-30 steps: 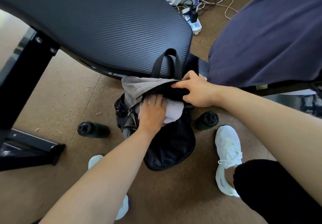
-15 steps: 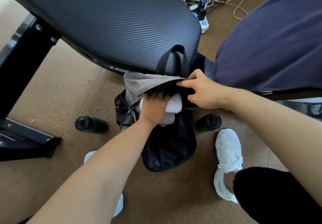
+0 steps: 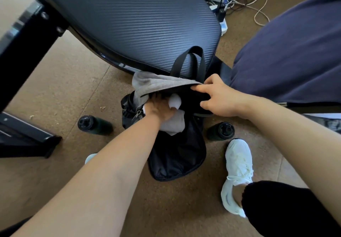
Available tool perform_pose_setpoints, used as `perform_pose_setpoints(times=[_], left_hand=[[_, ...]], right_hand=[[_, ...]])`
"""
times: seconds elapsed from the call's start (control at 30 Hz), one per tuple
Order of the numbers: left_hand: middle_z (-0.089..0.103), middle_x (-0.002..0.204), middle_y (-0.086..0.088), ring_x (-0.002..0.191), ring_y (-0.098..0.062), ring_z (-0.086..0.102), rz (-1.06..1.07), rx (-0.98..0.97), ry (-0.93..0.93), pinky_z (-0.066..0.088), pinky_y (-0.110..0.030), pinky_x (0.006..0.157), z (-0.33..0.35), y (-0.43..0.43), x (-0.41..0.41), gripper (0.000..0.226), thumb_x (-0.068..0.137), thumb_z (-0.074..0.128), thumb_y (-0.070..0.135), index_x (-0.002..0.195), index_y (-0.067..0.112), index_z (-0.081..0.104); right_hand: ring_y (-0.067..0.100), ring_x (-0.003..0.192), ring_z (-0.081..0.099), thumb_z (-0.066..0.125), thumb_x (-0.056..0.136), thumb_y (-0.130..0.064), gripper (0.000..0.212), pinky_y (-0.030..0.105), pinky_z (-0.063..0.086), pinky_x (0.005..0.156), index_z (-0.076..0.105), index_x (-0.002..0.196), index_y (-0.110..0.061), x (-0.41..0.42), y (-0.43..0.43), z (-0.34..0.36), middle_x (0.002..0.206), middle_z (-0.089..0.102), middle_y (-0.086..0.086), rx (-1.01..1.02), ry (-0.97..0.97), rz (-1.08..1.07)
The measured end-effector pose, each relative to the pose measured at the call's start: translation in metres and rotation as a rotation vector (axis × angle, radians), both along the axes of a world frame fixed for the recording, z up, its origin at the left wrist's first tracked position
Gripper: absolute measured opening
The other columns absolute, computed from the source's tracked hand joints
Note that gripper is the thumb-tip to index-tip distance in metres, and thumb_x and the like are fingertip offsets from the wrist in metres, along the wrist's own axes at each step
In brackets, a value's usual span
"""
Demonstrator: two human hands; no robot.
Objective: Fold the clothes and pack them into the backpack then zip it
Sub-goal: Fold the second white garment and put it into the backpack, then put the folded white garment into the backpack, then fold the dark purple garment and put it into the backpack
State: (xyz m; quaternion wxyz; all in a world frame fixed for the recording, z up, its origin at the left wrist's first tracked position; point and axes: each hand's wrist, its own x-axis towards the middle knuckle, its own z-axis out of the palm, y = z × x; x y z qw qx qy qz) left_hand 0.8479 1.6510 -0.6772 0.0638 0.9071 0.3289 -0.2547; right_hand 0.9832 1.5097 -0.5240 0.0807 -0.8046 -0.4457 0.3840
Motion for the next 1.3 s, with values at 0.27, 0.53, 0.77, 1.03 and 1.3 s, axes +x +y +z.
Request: perform_pose_setpoints(times=[0.27,0.53,0.77,1.03,1.3], left_hand=[[0.048,0.145,-0.013,0.127,-0.035,0.046,-0.244,0.176,-0.164,0.031,-0.045,0.109,0.008,-0.025,-0.035,0.073,0.088,0.054,0.040,0.152,0.012,0.037],[0.063,0.132,-0.010,0.122,-0.032,0.057,-0.262,-0.066,-0.389,0.048,-0.044,0.098,0.060,-0.061,-0.089,0.043,0.086,0.062,0.028,0.128,0.015,0.066],[0.069,0.115,0.006,0.113,-0.016,0.058,-0.027,-0.244,-0.725,0.050,-0.033,0.090,0.142,-0.097,-0.073,0.027,0.093,0.065,0.024,0.120,0.021,0.070],[0.070,0.113,0.010,0.109,-0.010,0.062,0.104,-0.461,-0.887,0.052,-0.037,0.097,0.197,-0.144,0.001,0.033,0.091,0.070,0.025,0.124,0.025,0.069],[0.056,0.131,0.000,0.119,-0.019,0.056,0.000,-0.385,-0.878,0.051,-0.038,0.088,0.200,-0.181,0.086,0.070,0.078,0.084,0.041,0.136,0.022,0.050]], right_hand=[[0.031,0.128,0.042,0.057,0.099,-0.017,0.060,0.042,0.038,0.112,0.038,0.156,-0.028,-0.002,-0.002,0.000,0.140,0.028,0.005,-0.024,0.002,0.016],[0.036,0.140,0.039,0.056,0.101,-0.027,0.052,0.037,0.033,0.114,0.045,0.152,-0.024,-0.020,-0.013,0.025,0.155,0.029,0.009,-0.050,-0.055,0.030],[0.011,0.089,0.063,0.065,0.093,-0.018,0.014,0.026,0.049,0.080,0.070,0.106,-0.020,-0.072,-0.059,0.081,0.094,0.069,-0.008,0.623,0.013,-0.918],[0.021,0.102,0.060,0.085,0.055,-0.060,0.085,0.040,0.053,0.096,0.044,0.120,-0.023,-0.008,-0.116,0.110,0.128,0.056,-0.001,0.911,0.585,-1.973],[0.025,0.083,0.071,0.071,0.091,-0.006,0.013,0.025,0.053,0.061,0.067,0.081,-0.014,0.026,-0.140,0.112,0.088,0.073,0.010,0.915,0.643,-1.807]])
